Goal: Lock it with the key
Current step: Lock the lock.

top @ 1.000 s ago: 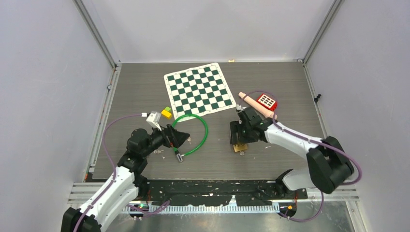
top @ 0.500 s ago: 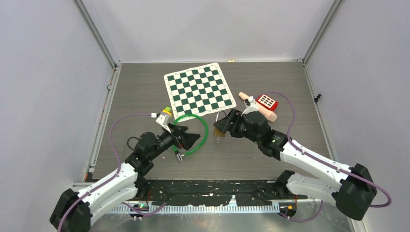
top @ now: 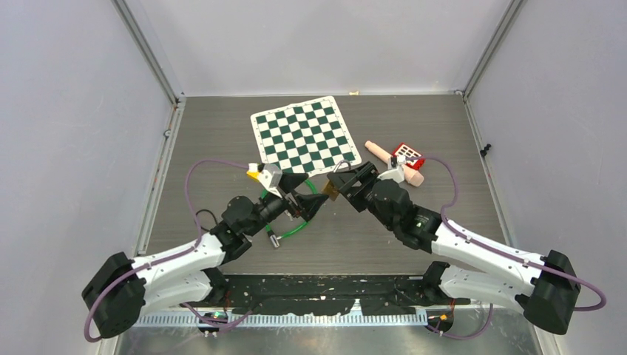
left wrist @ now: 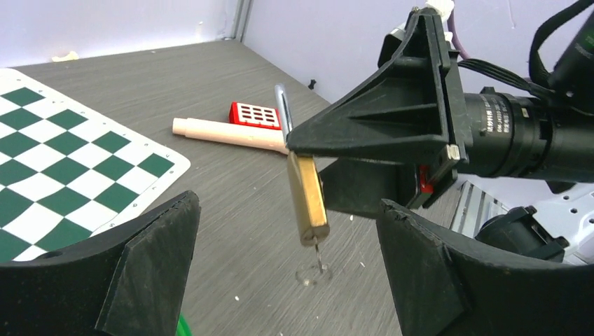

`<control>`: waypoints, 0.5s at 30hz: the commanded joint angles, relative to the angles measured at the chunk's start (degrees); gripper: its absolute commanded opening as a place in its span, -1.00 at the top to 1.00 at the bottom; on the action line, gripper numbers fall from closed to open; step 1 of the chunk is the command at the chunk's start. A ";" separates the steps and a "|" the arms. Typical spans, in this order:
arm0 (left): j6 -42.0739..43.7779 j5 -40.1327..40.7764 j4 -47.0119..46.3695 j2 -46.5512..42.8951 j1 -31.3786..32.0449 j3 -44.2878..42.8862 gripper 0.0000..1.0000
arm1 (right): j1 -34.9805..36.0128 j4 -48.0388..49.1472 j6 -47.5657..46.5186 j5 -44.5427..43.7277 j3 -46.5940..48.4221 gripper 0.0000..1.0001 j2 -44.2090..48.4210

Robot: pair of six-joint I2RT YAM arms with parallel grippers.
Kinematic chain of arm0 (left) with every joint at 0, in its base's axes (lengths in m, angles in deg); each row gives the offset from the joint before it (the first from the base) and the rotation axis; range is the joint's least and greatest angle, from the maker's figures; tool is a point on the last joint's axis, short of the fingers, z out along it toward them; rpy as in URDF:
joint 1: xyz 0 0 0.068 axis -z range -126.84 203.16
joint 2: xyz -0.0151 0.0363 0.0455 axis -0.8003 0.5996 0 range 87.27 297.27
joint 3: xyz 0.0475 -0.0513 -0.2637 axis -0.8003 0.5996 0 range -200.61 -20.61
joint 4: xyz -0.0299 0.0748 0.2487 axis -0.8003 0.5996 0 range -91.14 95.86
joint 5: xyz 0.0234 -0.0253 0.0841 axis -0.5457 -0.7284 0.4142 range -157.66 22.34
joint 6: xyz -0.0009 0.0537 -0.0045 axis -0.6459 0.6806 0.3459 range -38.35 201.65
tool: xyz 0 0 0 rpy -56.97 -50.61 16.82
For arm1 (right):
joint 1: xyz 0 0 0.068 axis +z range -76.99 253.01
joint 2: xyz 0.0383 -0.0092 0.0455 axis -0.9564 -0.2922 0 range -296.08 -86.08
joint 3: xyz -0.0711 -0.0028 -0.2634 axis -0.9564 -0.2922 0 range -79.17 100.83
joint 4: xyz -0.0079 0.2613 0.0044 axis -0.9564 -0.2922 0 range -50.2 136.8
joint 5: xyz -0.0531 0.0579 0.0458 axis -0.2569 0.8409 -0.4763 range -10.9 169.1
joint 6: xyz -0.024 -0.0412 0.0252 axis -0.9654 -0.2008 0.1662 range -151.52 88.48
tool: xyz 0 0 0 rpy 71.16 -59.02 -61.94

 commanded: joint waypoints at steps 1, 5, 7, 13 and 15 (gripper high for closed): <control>4.64 4.64 -7.06 4.41 2.55 -4.12 -0.83 | 2.71 6.69 7.22 -6.39 3.88 0.11 0.79; 4.49 6.12 -8.26 7.58 4.23 -5.36 -0.73 | 3.40 8.20 9.04 -6.16 3.71 0.11 0.54; 4.41 7.41 -8.28 8.64 4.86 -5.99 -0.64 | 3.49 8.66 9.67 -5.83 3.56 0.11 0.51; 3.83 9.14 -8.50 10.97 6.35 -7.43 -0.34 | 3.71 10.30 12.27 -6.29 1.88 0.12 1.42; 3.64 9.93 -9.06 11.59 6.86 -7.41 -0.24 | 3.75 11.36 12.91 -6.74 1.14 0.12 1.79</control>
